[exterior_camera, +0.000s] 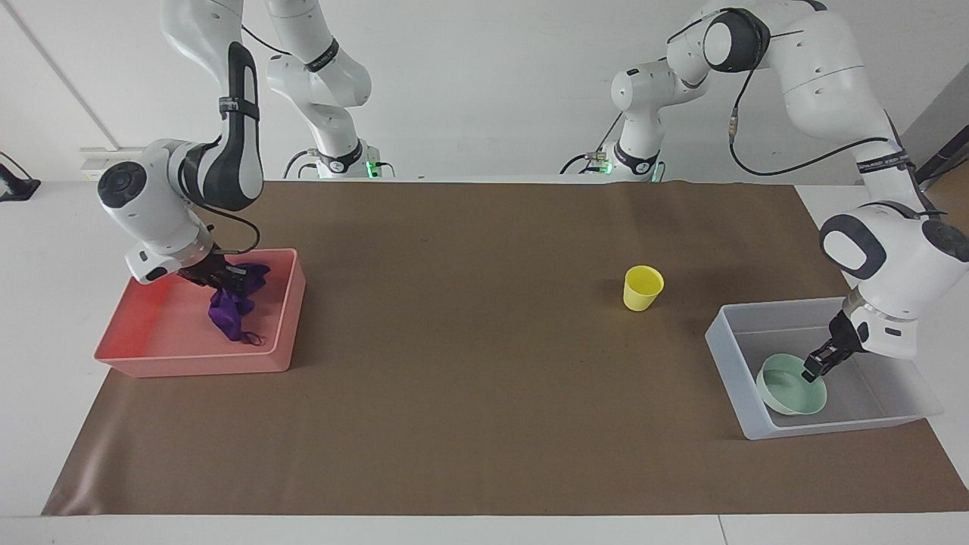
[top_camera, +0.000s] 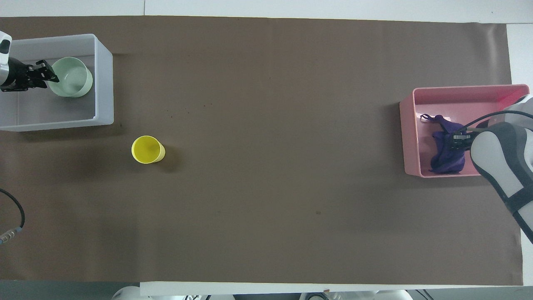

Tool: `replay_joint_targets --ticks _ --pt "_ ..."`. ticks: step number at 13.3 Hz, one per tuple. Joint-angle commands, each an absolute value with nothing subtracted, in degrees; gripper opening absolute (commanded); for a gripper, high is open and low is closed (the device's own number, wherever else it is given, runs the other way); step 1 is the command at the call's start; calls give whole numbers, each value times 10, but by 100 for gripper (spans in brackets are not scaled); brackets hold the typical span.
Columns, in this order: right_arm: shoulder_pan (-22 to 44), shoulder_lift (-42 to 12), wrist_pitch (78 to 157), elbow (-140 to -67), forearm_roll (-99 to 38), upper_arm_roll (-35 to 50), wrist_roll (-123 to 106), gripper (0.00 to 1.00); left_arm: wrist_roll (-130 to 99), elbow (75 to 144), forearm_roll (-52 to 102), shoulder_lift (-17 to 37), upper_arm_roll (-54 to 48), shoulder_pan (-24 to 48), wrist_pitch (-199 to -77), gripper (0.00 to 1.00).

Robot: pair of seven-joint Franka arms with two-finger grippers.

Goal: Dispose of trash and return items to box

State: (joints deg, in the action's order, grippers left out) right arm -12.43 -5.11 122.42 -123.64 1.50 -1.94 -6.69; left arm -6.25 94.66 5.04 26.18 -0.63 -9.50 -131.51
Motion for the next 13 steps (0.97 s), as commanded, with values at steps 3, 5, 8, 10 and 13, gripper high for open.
replay_joint_targets --ticks 3,5,8,10,13 --pt "-124 -33 1146 -1175 19 -5 -83 99 -67 956 54 116 -7 -48 -1160 100" --pt "-98 -32 1092 -1124 9 -5 -78 99 -94 955 54 76 -8 -4 -1094 100" --pt "-57 -28 1058 -1081 0 -4 -73 99 -103 1035 54 17 -9 74 -1017 100" --pt "-36 -34 1028 -1043 -19 -4 -68 99 -113 1209 54 -59 -12 104 -1137 100" --pt "-14 -57 939 -950 -18 -1 -61 99 -127 1345 54 -77 -12 129 -1269 99"
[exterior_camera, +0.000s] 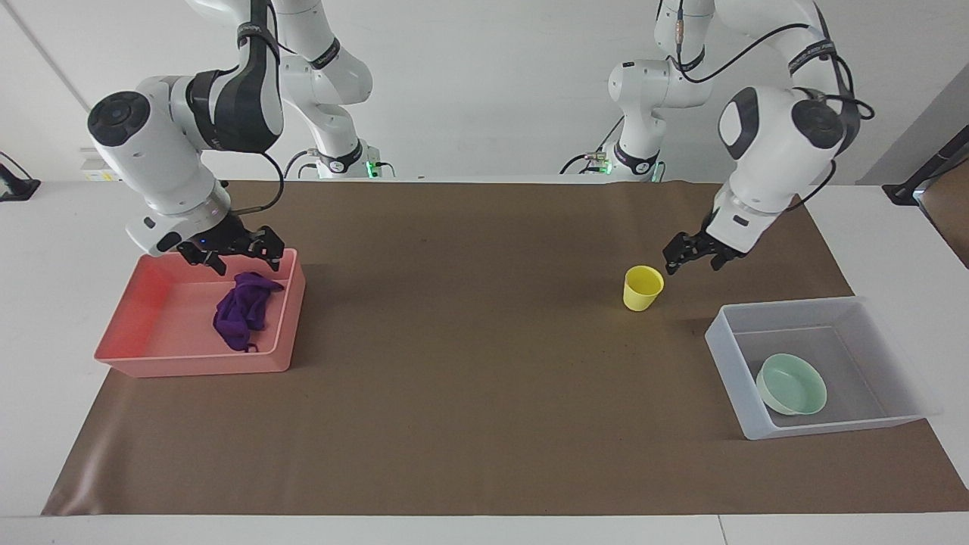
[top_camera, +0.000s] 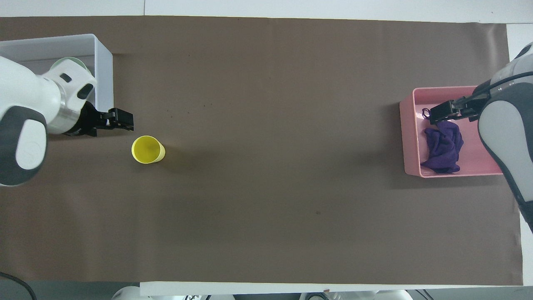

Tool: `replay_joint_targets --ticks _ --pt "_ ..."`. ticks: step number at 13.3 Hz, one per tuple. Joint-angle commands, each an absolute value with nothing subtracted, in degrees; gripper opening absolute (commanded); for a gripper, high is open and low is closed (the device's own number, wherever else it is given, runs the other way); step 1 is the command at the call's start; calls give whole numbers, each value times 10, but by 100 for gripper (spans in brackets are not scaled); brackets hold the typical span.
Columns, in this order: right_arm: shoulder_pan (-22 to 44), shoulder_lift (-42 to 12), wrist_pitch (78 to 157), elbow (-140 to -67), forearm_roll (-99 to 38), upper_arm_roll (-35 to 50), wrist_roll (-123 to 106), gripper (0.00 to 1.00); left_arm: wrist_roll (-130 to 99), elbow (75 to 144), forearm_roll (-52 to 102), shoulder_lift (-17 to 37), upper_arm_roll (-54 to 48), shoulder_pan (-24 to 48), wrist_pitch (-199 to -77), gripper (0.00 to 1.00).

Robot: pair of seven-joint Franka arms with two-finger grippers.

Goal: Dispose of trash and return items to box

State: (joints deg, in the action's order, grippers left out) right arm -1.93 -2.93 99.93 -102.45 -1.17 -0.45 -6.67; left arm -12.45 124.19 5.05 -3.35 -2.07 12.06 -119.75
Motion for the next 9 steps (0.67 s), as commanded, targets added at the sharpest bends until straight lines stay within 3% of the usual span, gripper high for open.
replay_joint_targets --ticks 1,3,4,9 --pt "-10 -71 899 -908 -18 -1 -61 99 -127 1358 54 -70 -12 130 -1287 92" --pt "-10 -76 848 -869 -11 -1 -62 99 -127 1374 54 -67 -11 129 -1308 7" --pt "-9 -72 839 -865 -10 -1 -62 99 -129 1373 54 -67 -11 127 -1308 0" --pt "-16 3 796 -905 -9 -3 -67 100 -130 1360 54 -63 -11 126 -1300 0"
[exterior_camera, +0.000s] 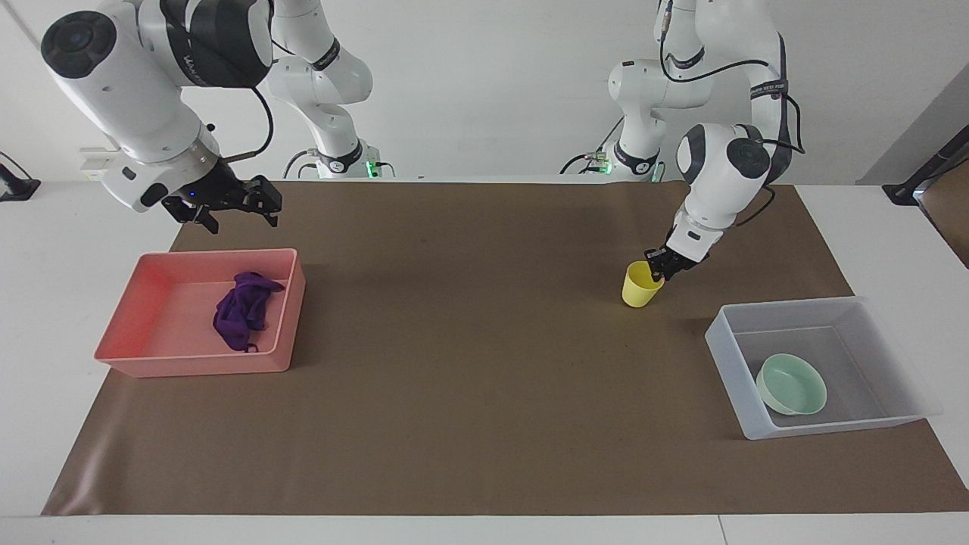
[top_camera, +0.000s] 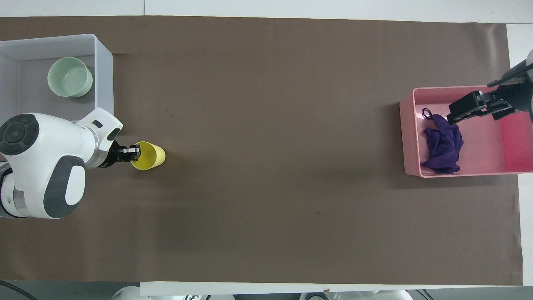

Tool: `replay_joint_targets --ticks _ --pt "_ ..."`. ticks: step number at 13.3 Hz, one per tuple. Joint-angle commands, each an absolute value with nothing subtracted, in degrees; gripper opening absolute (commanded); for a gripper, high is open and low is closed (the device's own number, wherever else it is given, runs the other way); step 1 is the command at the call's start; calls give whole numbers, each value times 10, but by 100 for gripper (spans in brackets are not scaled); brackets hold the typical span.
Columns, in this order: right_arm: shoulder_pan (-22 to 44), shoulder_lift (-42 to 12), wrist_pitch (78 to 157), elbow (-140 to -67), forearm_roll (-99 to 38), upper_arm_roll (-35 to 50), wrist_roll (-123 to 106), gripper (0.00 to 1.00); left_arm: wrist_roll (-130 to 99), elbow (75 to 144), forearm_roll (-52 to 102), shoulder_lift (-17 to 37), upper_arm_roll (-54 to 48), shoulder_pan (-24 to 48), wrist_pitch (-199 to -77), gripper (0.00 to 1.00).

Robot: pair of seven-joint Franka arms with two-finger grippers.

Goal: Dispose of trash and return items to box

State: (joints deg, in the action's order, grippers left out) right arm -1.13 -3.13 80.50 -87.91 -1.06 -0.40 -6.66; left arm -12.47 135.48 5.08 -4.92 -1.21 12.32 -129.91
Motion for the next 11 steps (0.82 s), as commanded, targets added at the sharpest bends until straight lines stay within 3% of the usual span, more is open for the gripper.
replay_joint_targets --ticks 1,3,5,7,9,11 --pt "-16 10 789 -916 -8 -3 -66 100 -141 1354 54 -66 -11 129 -1289 0" --pt "-18 24 786 -945 -8 -5 -65 100 -156 1285 54 -72 -12 128 -1213 0" --pt "-18 32 787 -956 -9 -7 -62 98 -163 1160 54 -59 -8 113 -1096 0" --pt "-16 35 792 -957 -8 -7 -61 98 -161 1033 54 -4 -6 59 -1027 0" --pt "-18 35 812 -957 -8 -7 -63 99 -158 951 41 48 -5 2 -1022 0" --pt "-20 34 837 -957 -8 -8 -62 99 -156 872 1 137 -6 -29 -1033 0"
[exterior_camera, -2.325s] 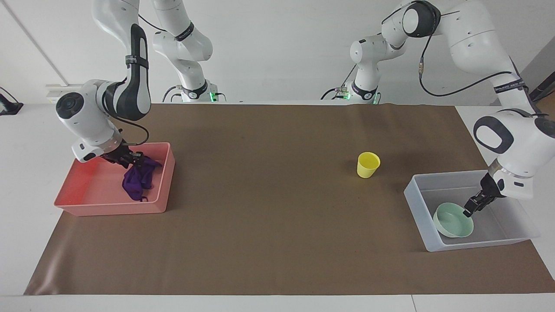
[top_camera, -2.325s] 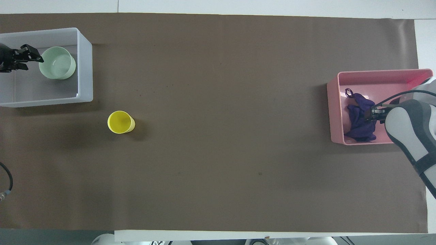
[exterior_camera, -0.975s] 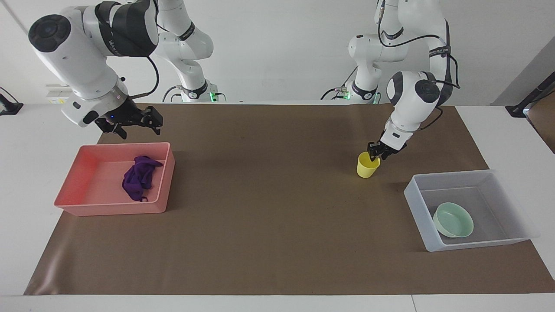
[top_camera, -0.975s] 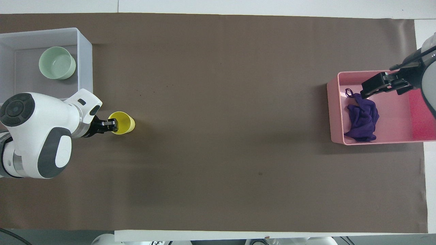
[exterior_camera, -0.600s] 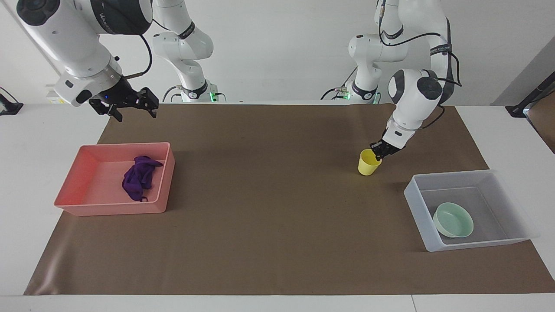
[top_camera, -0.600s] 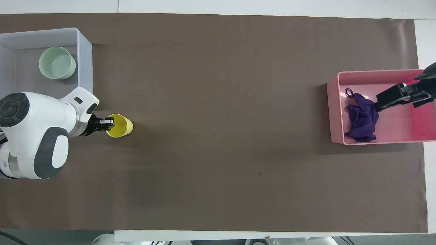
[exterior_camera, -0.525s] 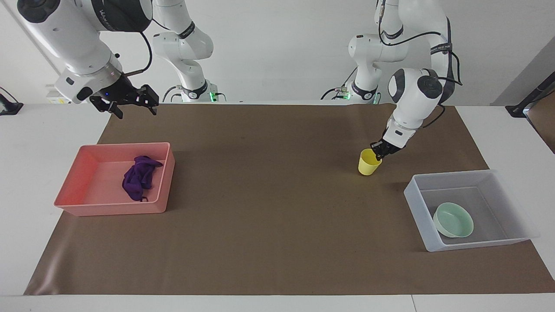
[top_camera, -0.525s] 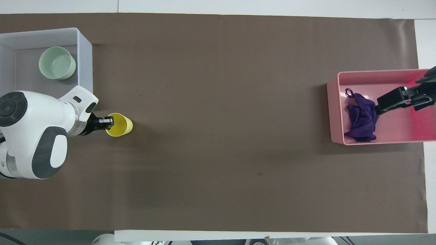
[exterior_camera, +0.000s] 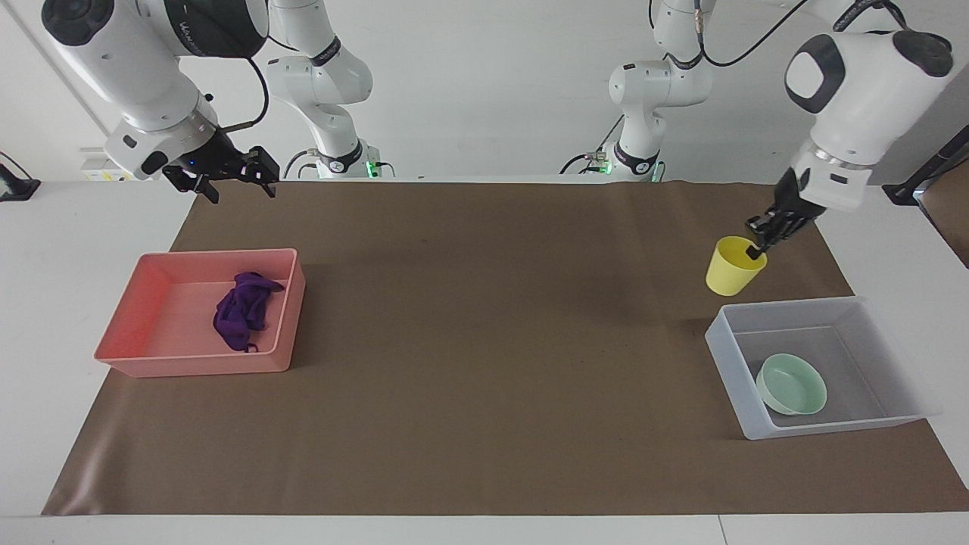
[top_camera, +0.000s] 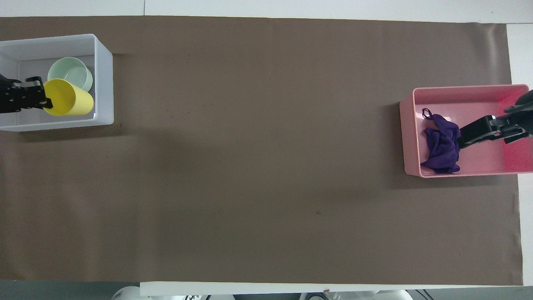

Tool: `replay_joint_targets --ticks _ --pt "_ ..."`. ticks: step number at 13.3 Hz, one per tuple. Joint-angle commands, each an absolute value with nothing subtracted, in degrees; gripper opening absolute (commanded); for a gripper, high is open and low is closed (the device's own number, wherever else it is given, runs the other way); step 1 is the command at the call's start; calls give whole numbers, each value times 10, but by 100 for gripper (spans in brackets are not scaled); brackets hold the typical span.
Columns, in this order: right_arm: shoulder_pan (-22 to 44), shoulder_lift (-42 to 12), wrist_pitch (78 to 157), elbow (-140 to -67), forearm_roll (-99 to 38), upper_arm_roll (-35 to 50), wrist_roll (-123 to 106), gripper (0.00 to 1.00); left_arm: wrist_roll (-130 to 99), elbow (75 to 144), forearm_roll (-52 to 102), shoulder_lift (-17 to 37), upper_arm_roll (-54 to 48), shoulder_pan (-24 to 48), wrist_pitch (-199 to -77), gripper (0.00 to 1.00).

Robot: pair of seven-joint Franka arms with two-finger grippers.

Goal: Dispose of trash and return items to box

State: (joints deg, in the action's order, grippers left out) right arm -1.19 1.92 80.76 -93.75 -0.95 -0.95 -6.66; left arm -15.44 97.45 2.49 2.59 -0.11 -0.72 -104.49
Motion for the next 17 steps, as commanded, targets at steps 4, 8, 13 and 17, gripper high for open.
replay_joint_targets --ticks 4,8,13,17 --pt "-25 33 854 -958 -8 -7 -65 99 -142 857 6 232 -6 -72 -1164 0" --pt "-26 33 853 -960 -8 -7 -65 99 -128 864 5 286 -6 -74 -1229 0" --pt "-25 35 843 -960 -8 -7 -62 99 -107 870 3 284 -6 -66 -1235 100" --pt "-25 35 841 -961 -8 -7 -65 99 -106 886 2 202 -7 -15 -1167 100"
